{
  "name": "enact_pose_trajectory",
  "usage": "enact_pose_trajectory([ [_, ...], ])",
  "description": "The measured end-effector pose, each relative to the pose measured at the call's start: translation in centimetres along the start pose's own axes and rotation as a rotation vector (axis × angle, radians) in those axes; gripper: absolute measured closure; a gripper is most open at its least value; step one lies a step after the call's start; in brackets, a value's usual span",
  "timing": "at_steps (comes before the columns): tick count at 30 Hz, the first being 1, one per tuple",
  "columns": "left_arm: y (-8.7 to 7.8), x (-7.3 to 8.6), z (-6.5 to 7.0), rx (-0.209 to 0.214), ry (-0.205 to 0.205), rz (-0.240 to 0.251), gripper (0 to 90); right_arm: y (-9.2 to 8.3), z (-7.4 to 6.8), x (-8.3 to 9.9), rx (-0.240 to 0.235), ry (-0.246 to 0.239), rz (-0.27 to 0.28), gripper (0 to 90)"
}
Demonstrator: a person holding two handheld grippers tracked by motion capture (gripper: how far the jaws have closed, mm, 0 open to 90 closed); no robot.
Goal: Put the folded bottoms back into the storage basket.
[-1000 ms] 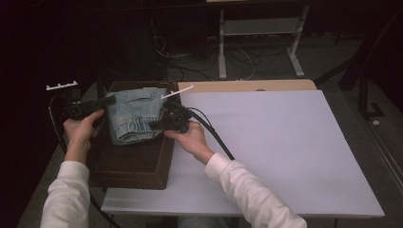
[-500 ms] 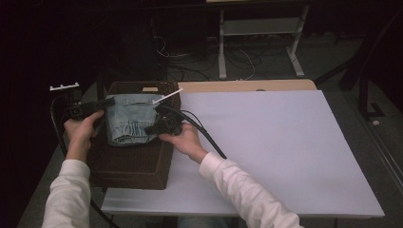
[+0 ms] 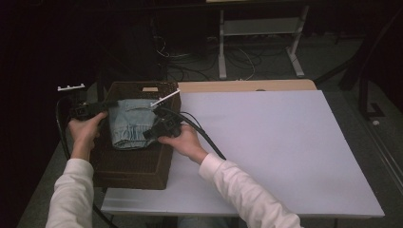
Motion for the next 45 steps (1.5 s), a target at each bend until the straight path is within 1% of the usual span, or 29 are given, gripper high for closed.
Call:
enact_pose_trajectory([
  [1,0.1,0.1,0.0,-0.008,-0.004,-0.002,49.9,-0.1,-0.1,0.0,0.000,0.001,0.005,50.1],
  [2,0.2,0.1,-0.1,-0.010,-0.004,-0.011,47.5,-0.3,-0.1,-0.1,-0.006,0.006,0.012,50.3],
  [4,0.4,0.2,0.0,-0.001,-0.008,-0.009,43.4,-0.6,0.0,-0.3,-0.014,0.006,0.026,49.5],
  [7,0.6,0.2,0.4,0.003,0.007,-0.006,38.5,-1.3,0.1,-0.5,-0.007,0.007,0.038,45.4],
  [10,0.6,0.1,0.9,0.013,0.026,-0.002,35.5,-2.1,0.3,-0.6,0.004,-0.007,0.056,39.3],
  [12,0.6,0.1,1.3,0.018,0.037,-0.003,33.3,-2.6,0.5,-0.7,0.007,-0.014,0.073,37.1],
  [14,0.5,0.0,1.7,0.014,0.051,-0.005,30.5,-3.2,0.7,-0.9,0.014,-0.020,0.088,31.4],
  [15,0.5,0.0,2.0,0.017,0.057,-0.003,28.9,-3.4,0.8,-0.9,0.019,-0.020,0.095,27.0],
  [16,0.4,0.0,2.2,0.020,0.063,-0.001,27.9,-3.6,0.9,-0.9,0.030,-0.023,0.099,23.0],
  [19,0.3,0.0,3.0,0.025,0.084,0.005,23.7,-4.5,1.1,-1.0,0.069,-0.043,0.121,14.5],
  [20,0.2,0.0,3.2,0.032,0.091,0.011,22.3,-4.7,1.1,-0.9,0.080,-0.046,0.128,13.6],
  [22,0.1,0.0,3.7,0.045,0.103,0.019,18.9,-5.4,1.3,-0.9,0.085,-0.053,0.143,11.6],
  [23,0.1,0.0,3.9,0.048,0.110,0.026,17.3,-5.7,1.4,-0.8,0.085,-0.058,0.146,8.1],
  [25,0.0,0.0,4.4,0.061,0.123,0.031,14.7,-6.2,1.5,-0.8,0.099,-0.070,0.149,1.8],
  [26,0.0,0.0,4.6,0.065,0.126,0.034,13.4,-6.6,1.6,-0.7,0.104,-0.076,0.150,1.1],
  [27,0.0,0.0,4.8,0.070,0.133,0.033,12.6,-6.9,1.7,-0.7,0.098,-0.081,0.157,0.5],
  [30,0.0,0.0,5.3,0.085,0.141,0.029,6.7,-8.0,2.2,-0.4,0.089,-0.082,0.180,0.0],
  [32,0.1,0.1,5.7,0.089,0.150,0.021,2.8,-8.6,2.5,-0.2,0.099,-0.090,0.183,0.0],
  [35,0.1,0.3,6.3,0.093,0.155,0.000,0.2,-9.4,3.1,0.2,0.120,-0.091,0.197,0.0],
  [37,0.0,0.4,6.6,0.102,0.160,0.002,0.0,-10.1,3.6,0.5,0.128,-0.077,0.213,0.0],
  [38,-0.1,0.5,6.8,0.103,0.165,0.000,0.0,-10.4,3.8,0.6,0.122,-0.079,0.215,0.0],
  [41,-0.3,0.7,7.5,0.113,0.180,0.001,0.0,-11.3,4.6,1.2,0.126,-0.082,0.219,0.0],
  [43,-0.5,0.8,7.9,0.124,0.186,0.011,0.0,-11.9,5.1,1.6,0.129,-0.082,0.221,0.0],
  [45,-0.7,0.9,8.4,0.143,0.183,0.020,0.0,-12.6,5.7,2.0,0.134,-0.085,0.223,0.0],
])
Point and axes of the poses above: each handheld gripper's, and its own axes: y roughly forward along the jaws, x roughly out of its underside, z roughly to its right, the point moved 1 cm from there along y, roughly forward along the jaws, and after that the axes turned 10 degrees about x, right-handed, at the moved point
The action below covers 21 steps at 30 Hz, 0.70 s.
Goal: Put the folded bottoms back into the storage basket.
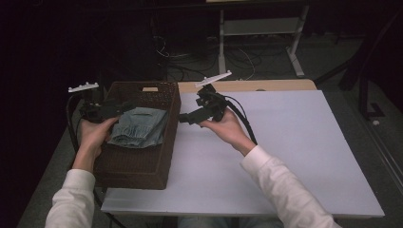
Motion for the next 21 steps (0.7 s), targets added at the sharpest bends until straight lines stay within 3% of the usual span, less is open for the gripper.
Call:
enact_pose_trajectory([
  [10,0.4,0.5,3.0,0.065,0.047,0.012,0.0,-2.8,2.4,2.1,0.019,0.015,0.011,0.0],
  [21,0.7,1.5,6.0,0.115,0.105,-0.002,0.0,-5.8,3.6,4.3,0.038,0.021,0.030,0.0],
])
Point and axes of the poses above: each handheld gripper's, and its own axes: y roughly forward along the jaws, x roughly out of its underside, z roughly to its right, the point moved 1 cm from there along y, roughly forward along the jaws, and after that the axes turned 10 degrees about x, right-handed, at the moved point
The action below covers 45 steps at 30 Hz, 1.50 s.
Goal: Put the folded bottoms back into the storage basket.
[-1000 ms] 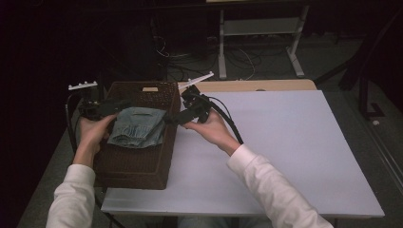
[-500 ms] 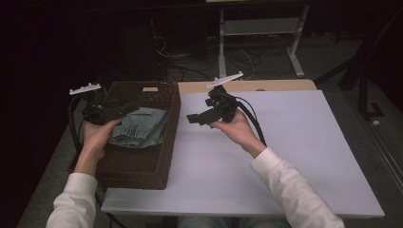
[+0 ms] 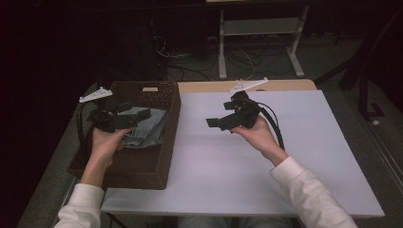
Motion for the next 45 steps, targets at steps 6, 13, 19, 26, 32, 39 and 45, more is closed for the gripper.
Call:
enact_pose_trajectory([
  [6,0.5,0.9,1.4,0.039,0.022,-0.002,0.0,-1.4,0.7,1.5,0.005,0.010,0.012,0.0],
  [13,1.1,2.2,2.2,0.069,0.035,-0.020,0.0,-3.0,1.7,3.6,0.007,0.041,0.030,0.0],
  [19,1.4,3.2,2.7,0.090,0.040,-0.025,0.0,-4.3,2.7,5.1,0.017,0.071,0.045,0.0],
  [26,1.5,4.0,3.3,0.103,0.056,-0.039,0.0,-6.3,3.4,7.0,0.026,0.101,0.078,0.0],
  [32,1.7,4.8,3.8,0.119,0.060,-0.038,0.0,-7.7,4.0,9.0,0.040,0.126,0.094,0.0],
  [39,2.5,5.6,4.2,0.117,0.088,-0.070,0.0,-9.1,4.8,11.4,0.060,0.146,0.094,0.0],
  [45,2.3,5.7,4.5,0.126,0.099,-0.073,0.0,-10.1,5.5,13.4,0.083,0.163,0.088,0.0],
])
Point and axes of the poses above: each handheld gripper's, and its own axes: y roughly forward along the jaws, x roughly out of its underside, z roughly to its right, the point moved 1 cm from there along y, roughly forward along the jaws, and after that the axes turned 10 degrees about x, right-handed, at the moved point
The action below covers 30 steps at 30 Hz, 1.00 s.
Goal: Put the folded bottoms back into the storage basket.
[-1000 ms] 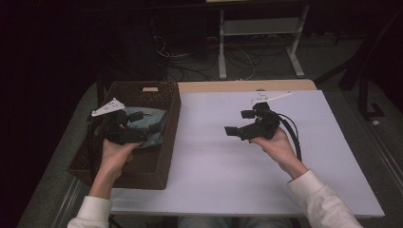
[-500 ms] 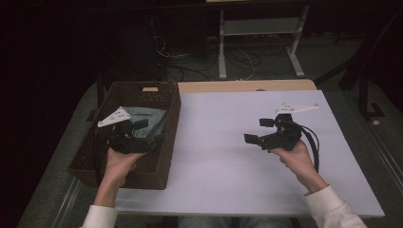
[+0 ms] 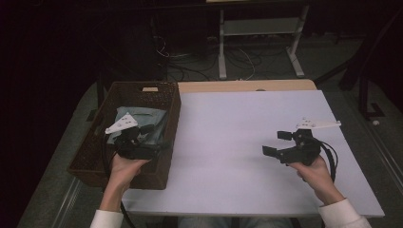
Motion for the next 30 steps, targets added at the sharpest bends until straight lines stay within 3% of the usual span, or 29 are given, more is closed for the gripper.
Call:
enact_pose_trajectory([
  [13,0.1,0.1,0.1,0.005,0.000,-0.003,0.5,-2.2,1.9,2.7,0.059,0.032,0.027,0.0],
  [18,0.1,0.1,0.1,0.012,-0.010,-0.006,0.5,-2.7,2.4,4.0,0.100,0.012,-0.012,0.0],
  [30,-0.2,0.0,0.0,0.009,-0.008,-0.004,0.4,-3.8,3.5,6.6,0.131,0.065,-0.015,0.0],
])
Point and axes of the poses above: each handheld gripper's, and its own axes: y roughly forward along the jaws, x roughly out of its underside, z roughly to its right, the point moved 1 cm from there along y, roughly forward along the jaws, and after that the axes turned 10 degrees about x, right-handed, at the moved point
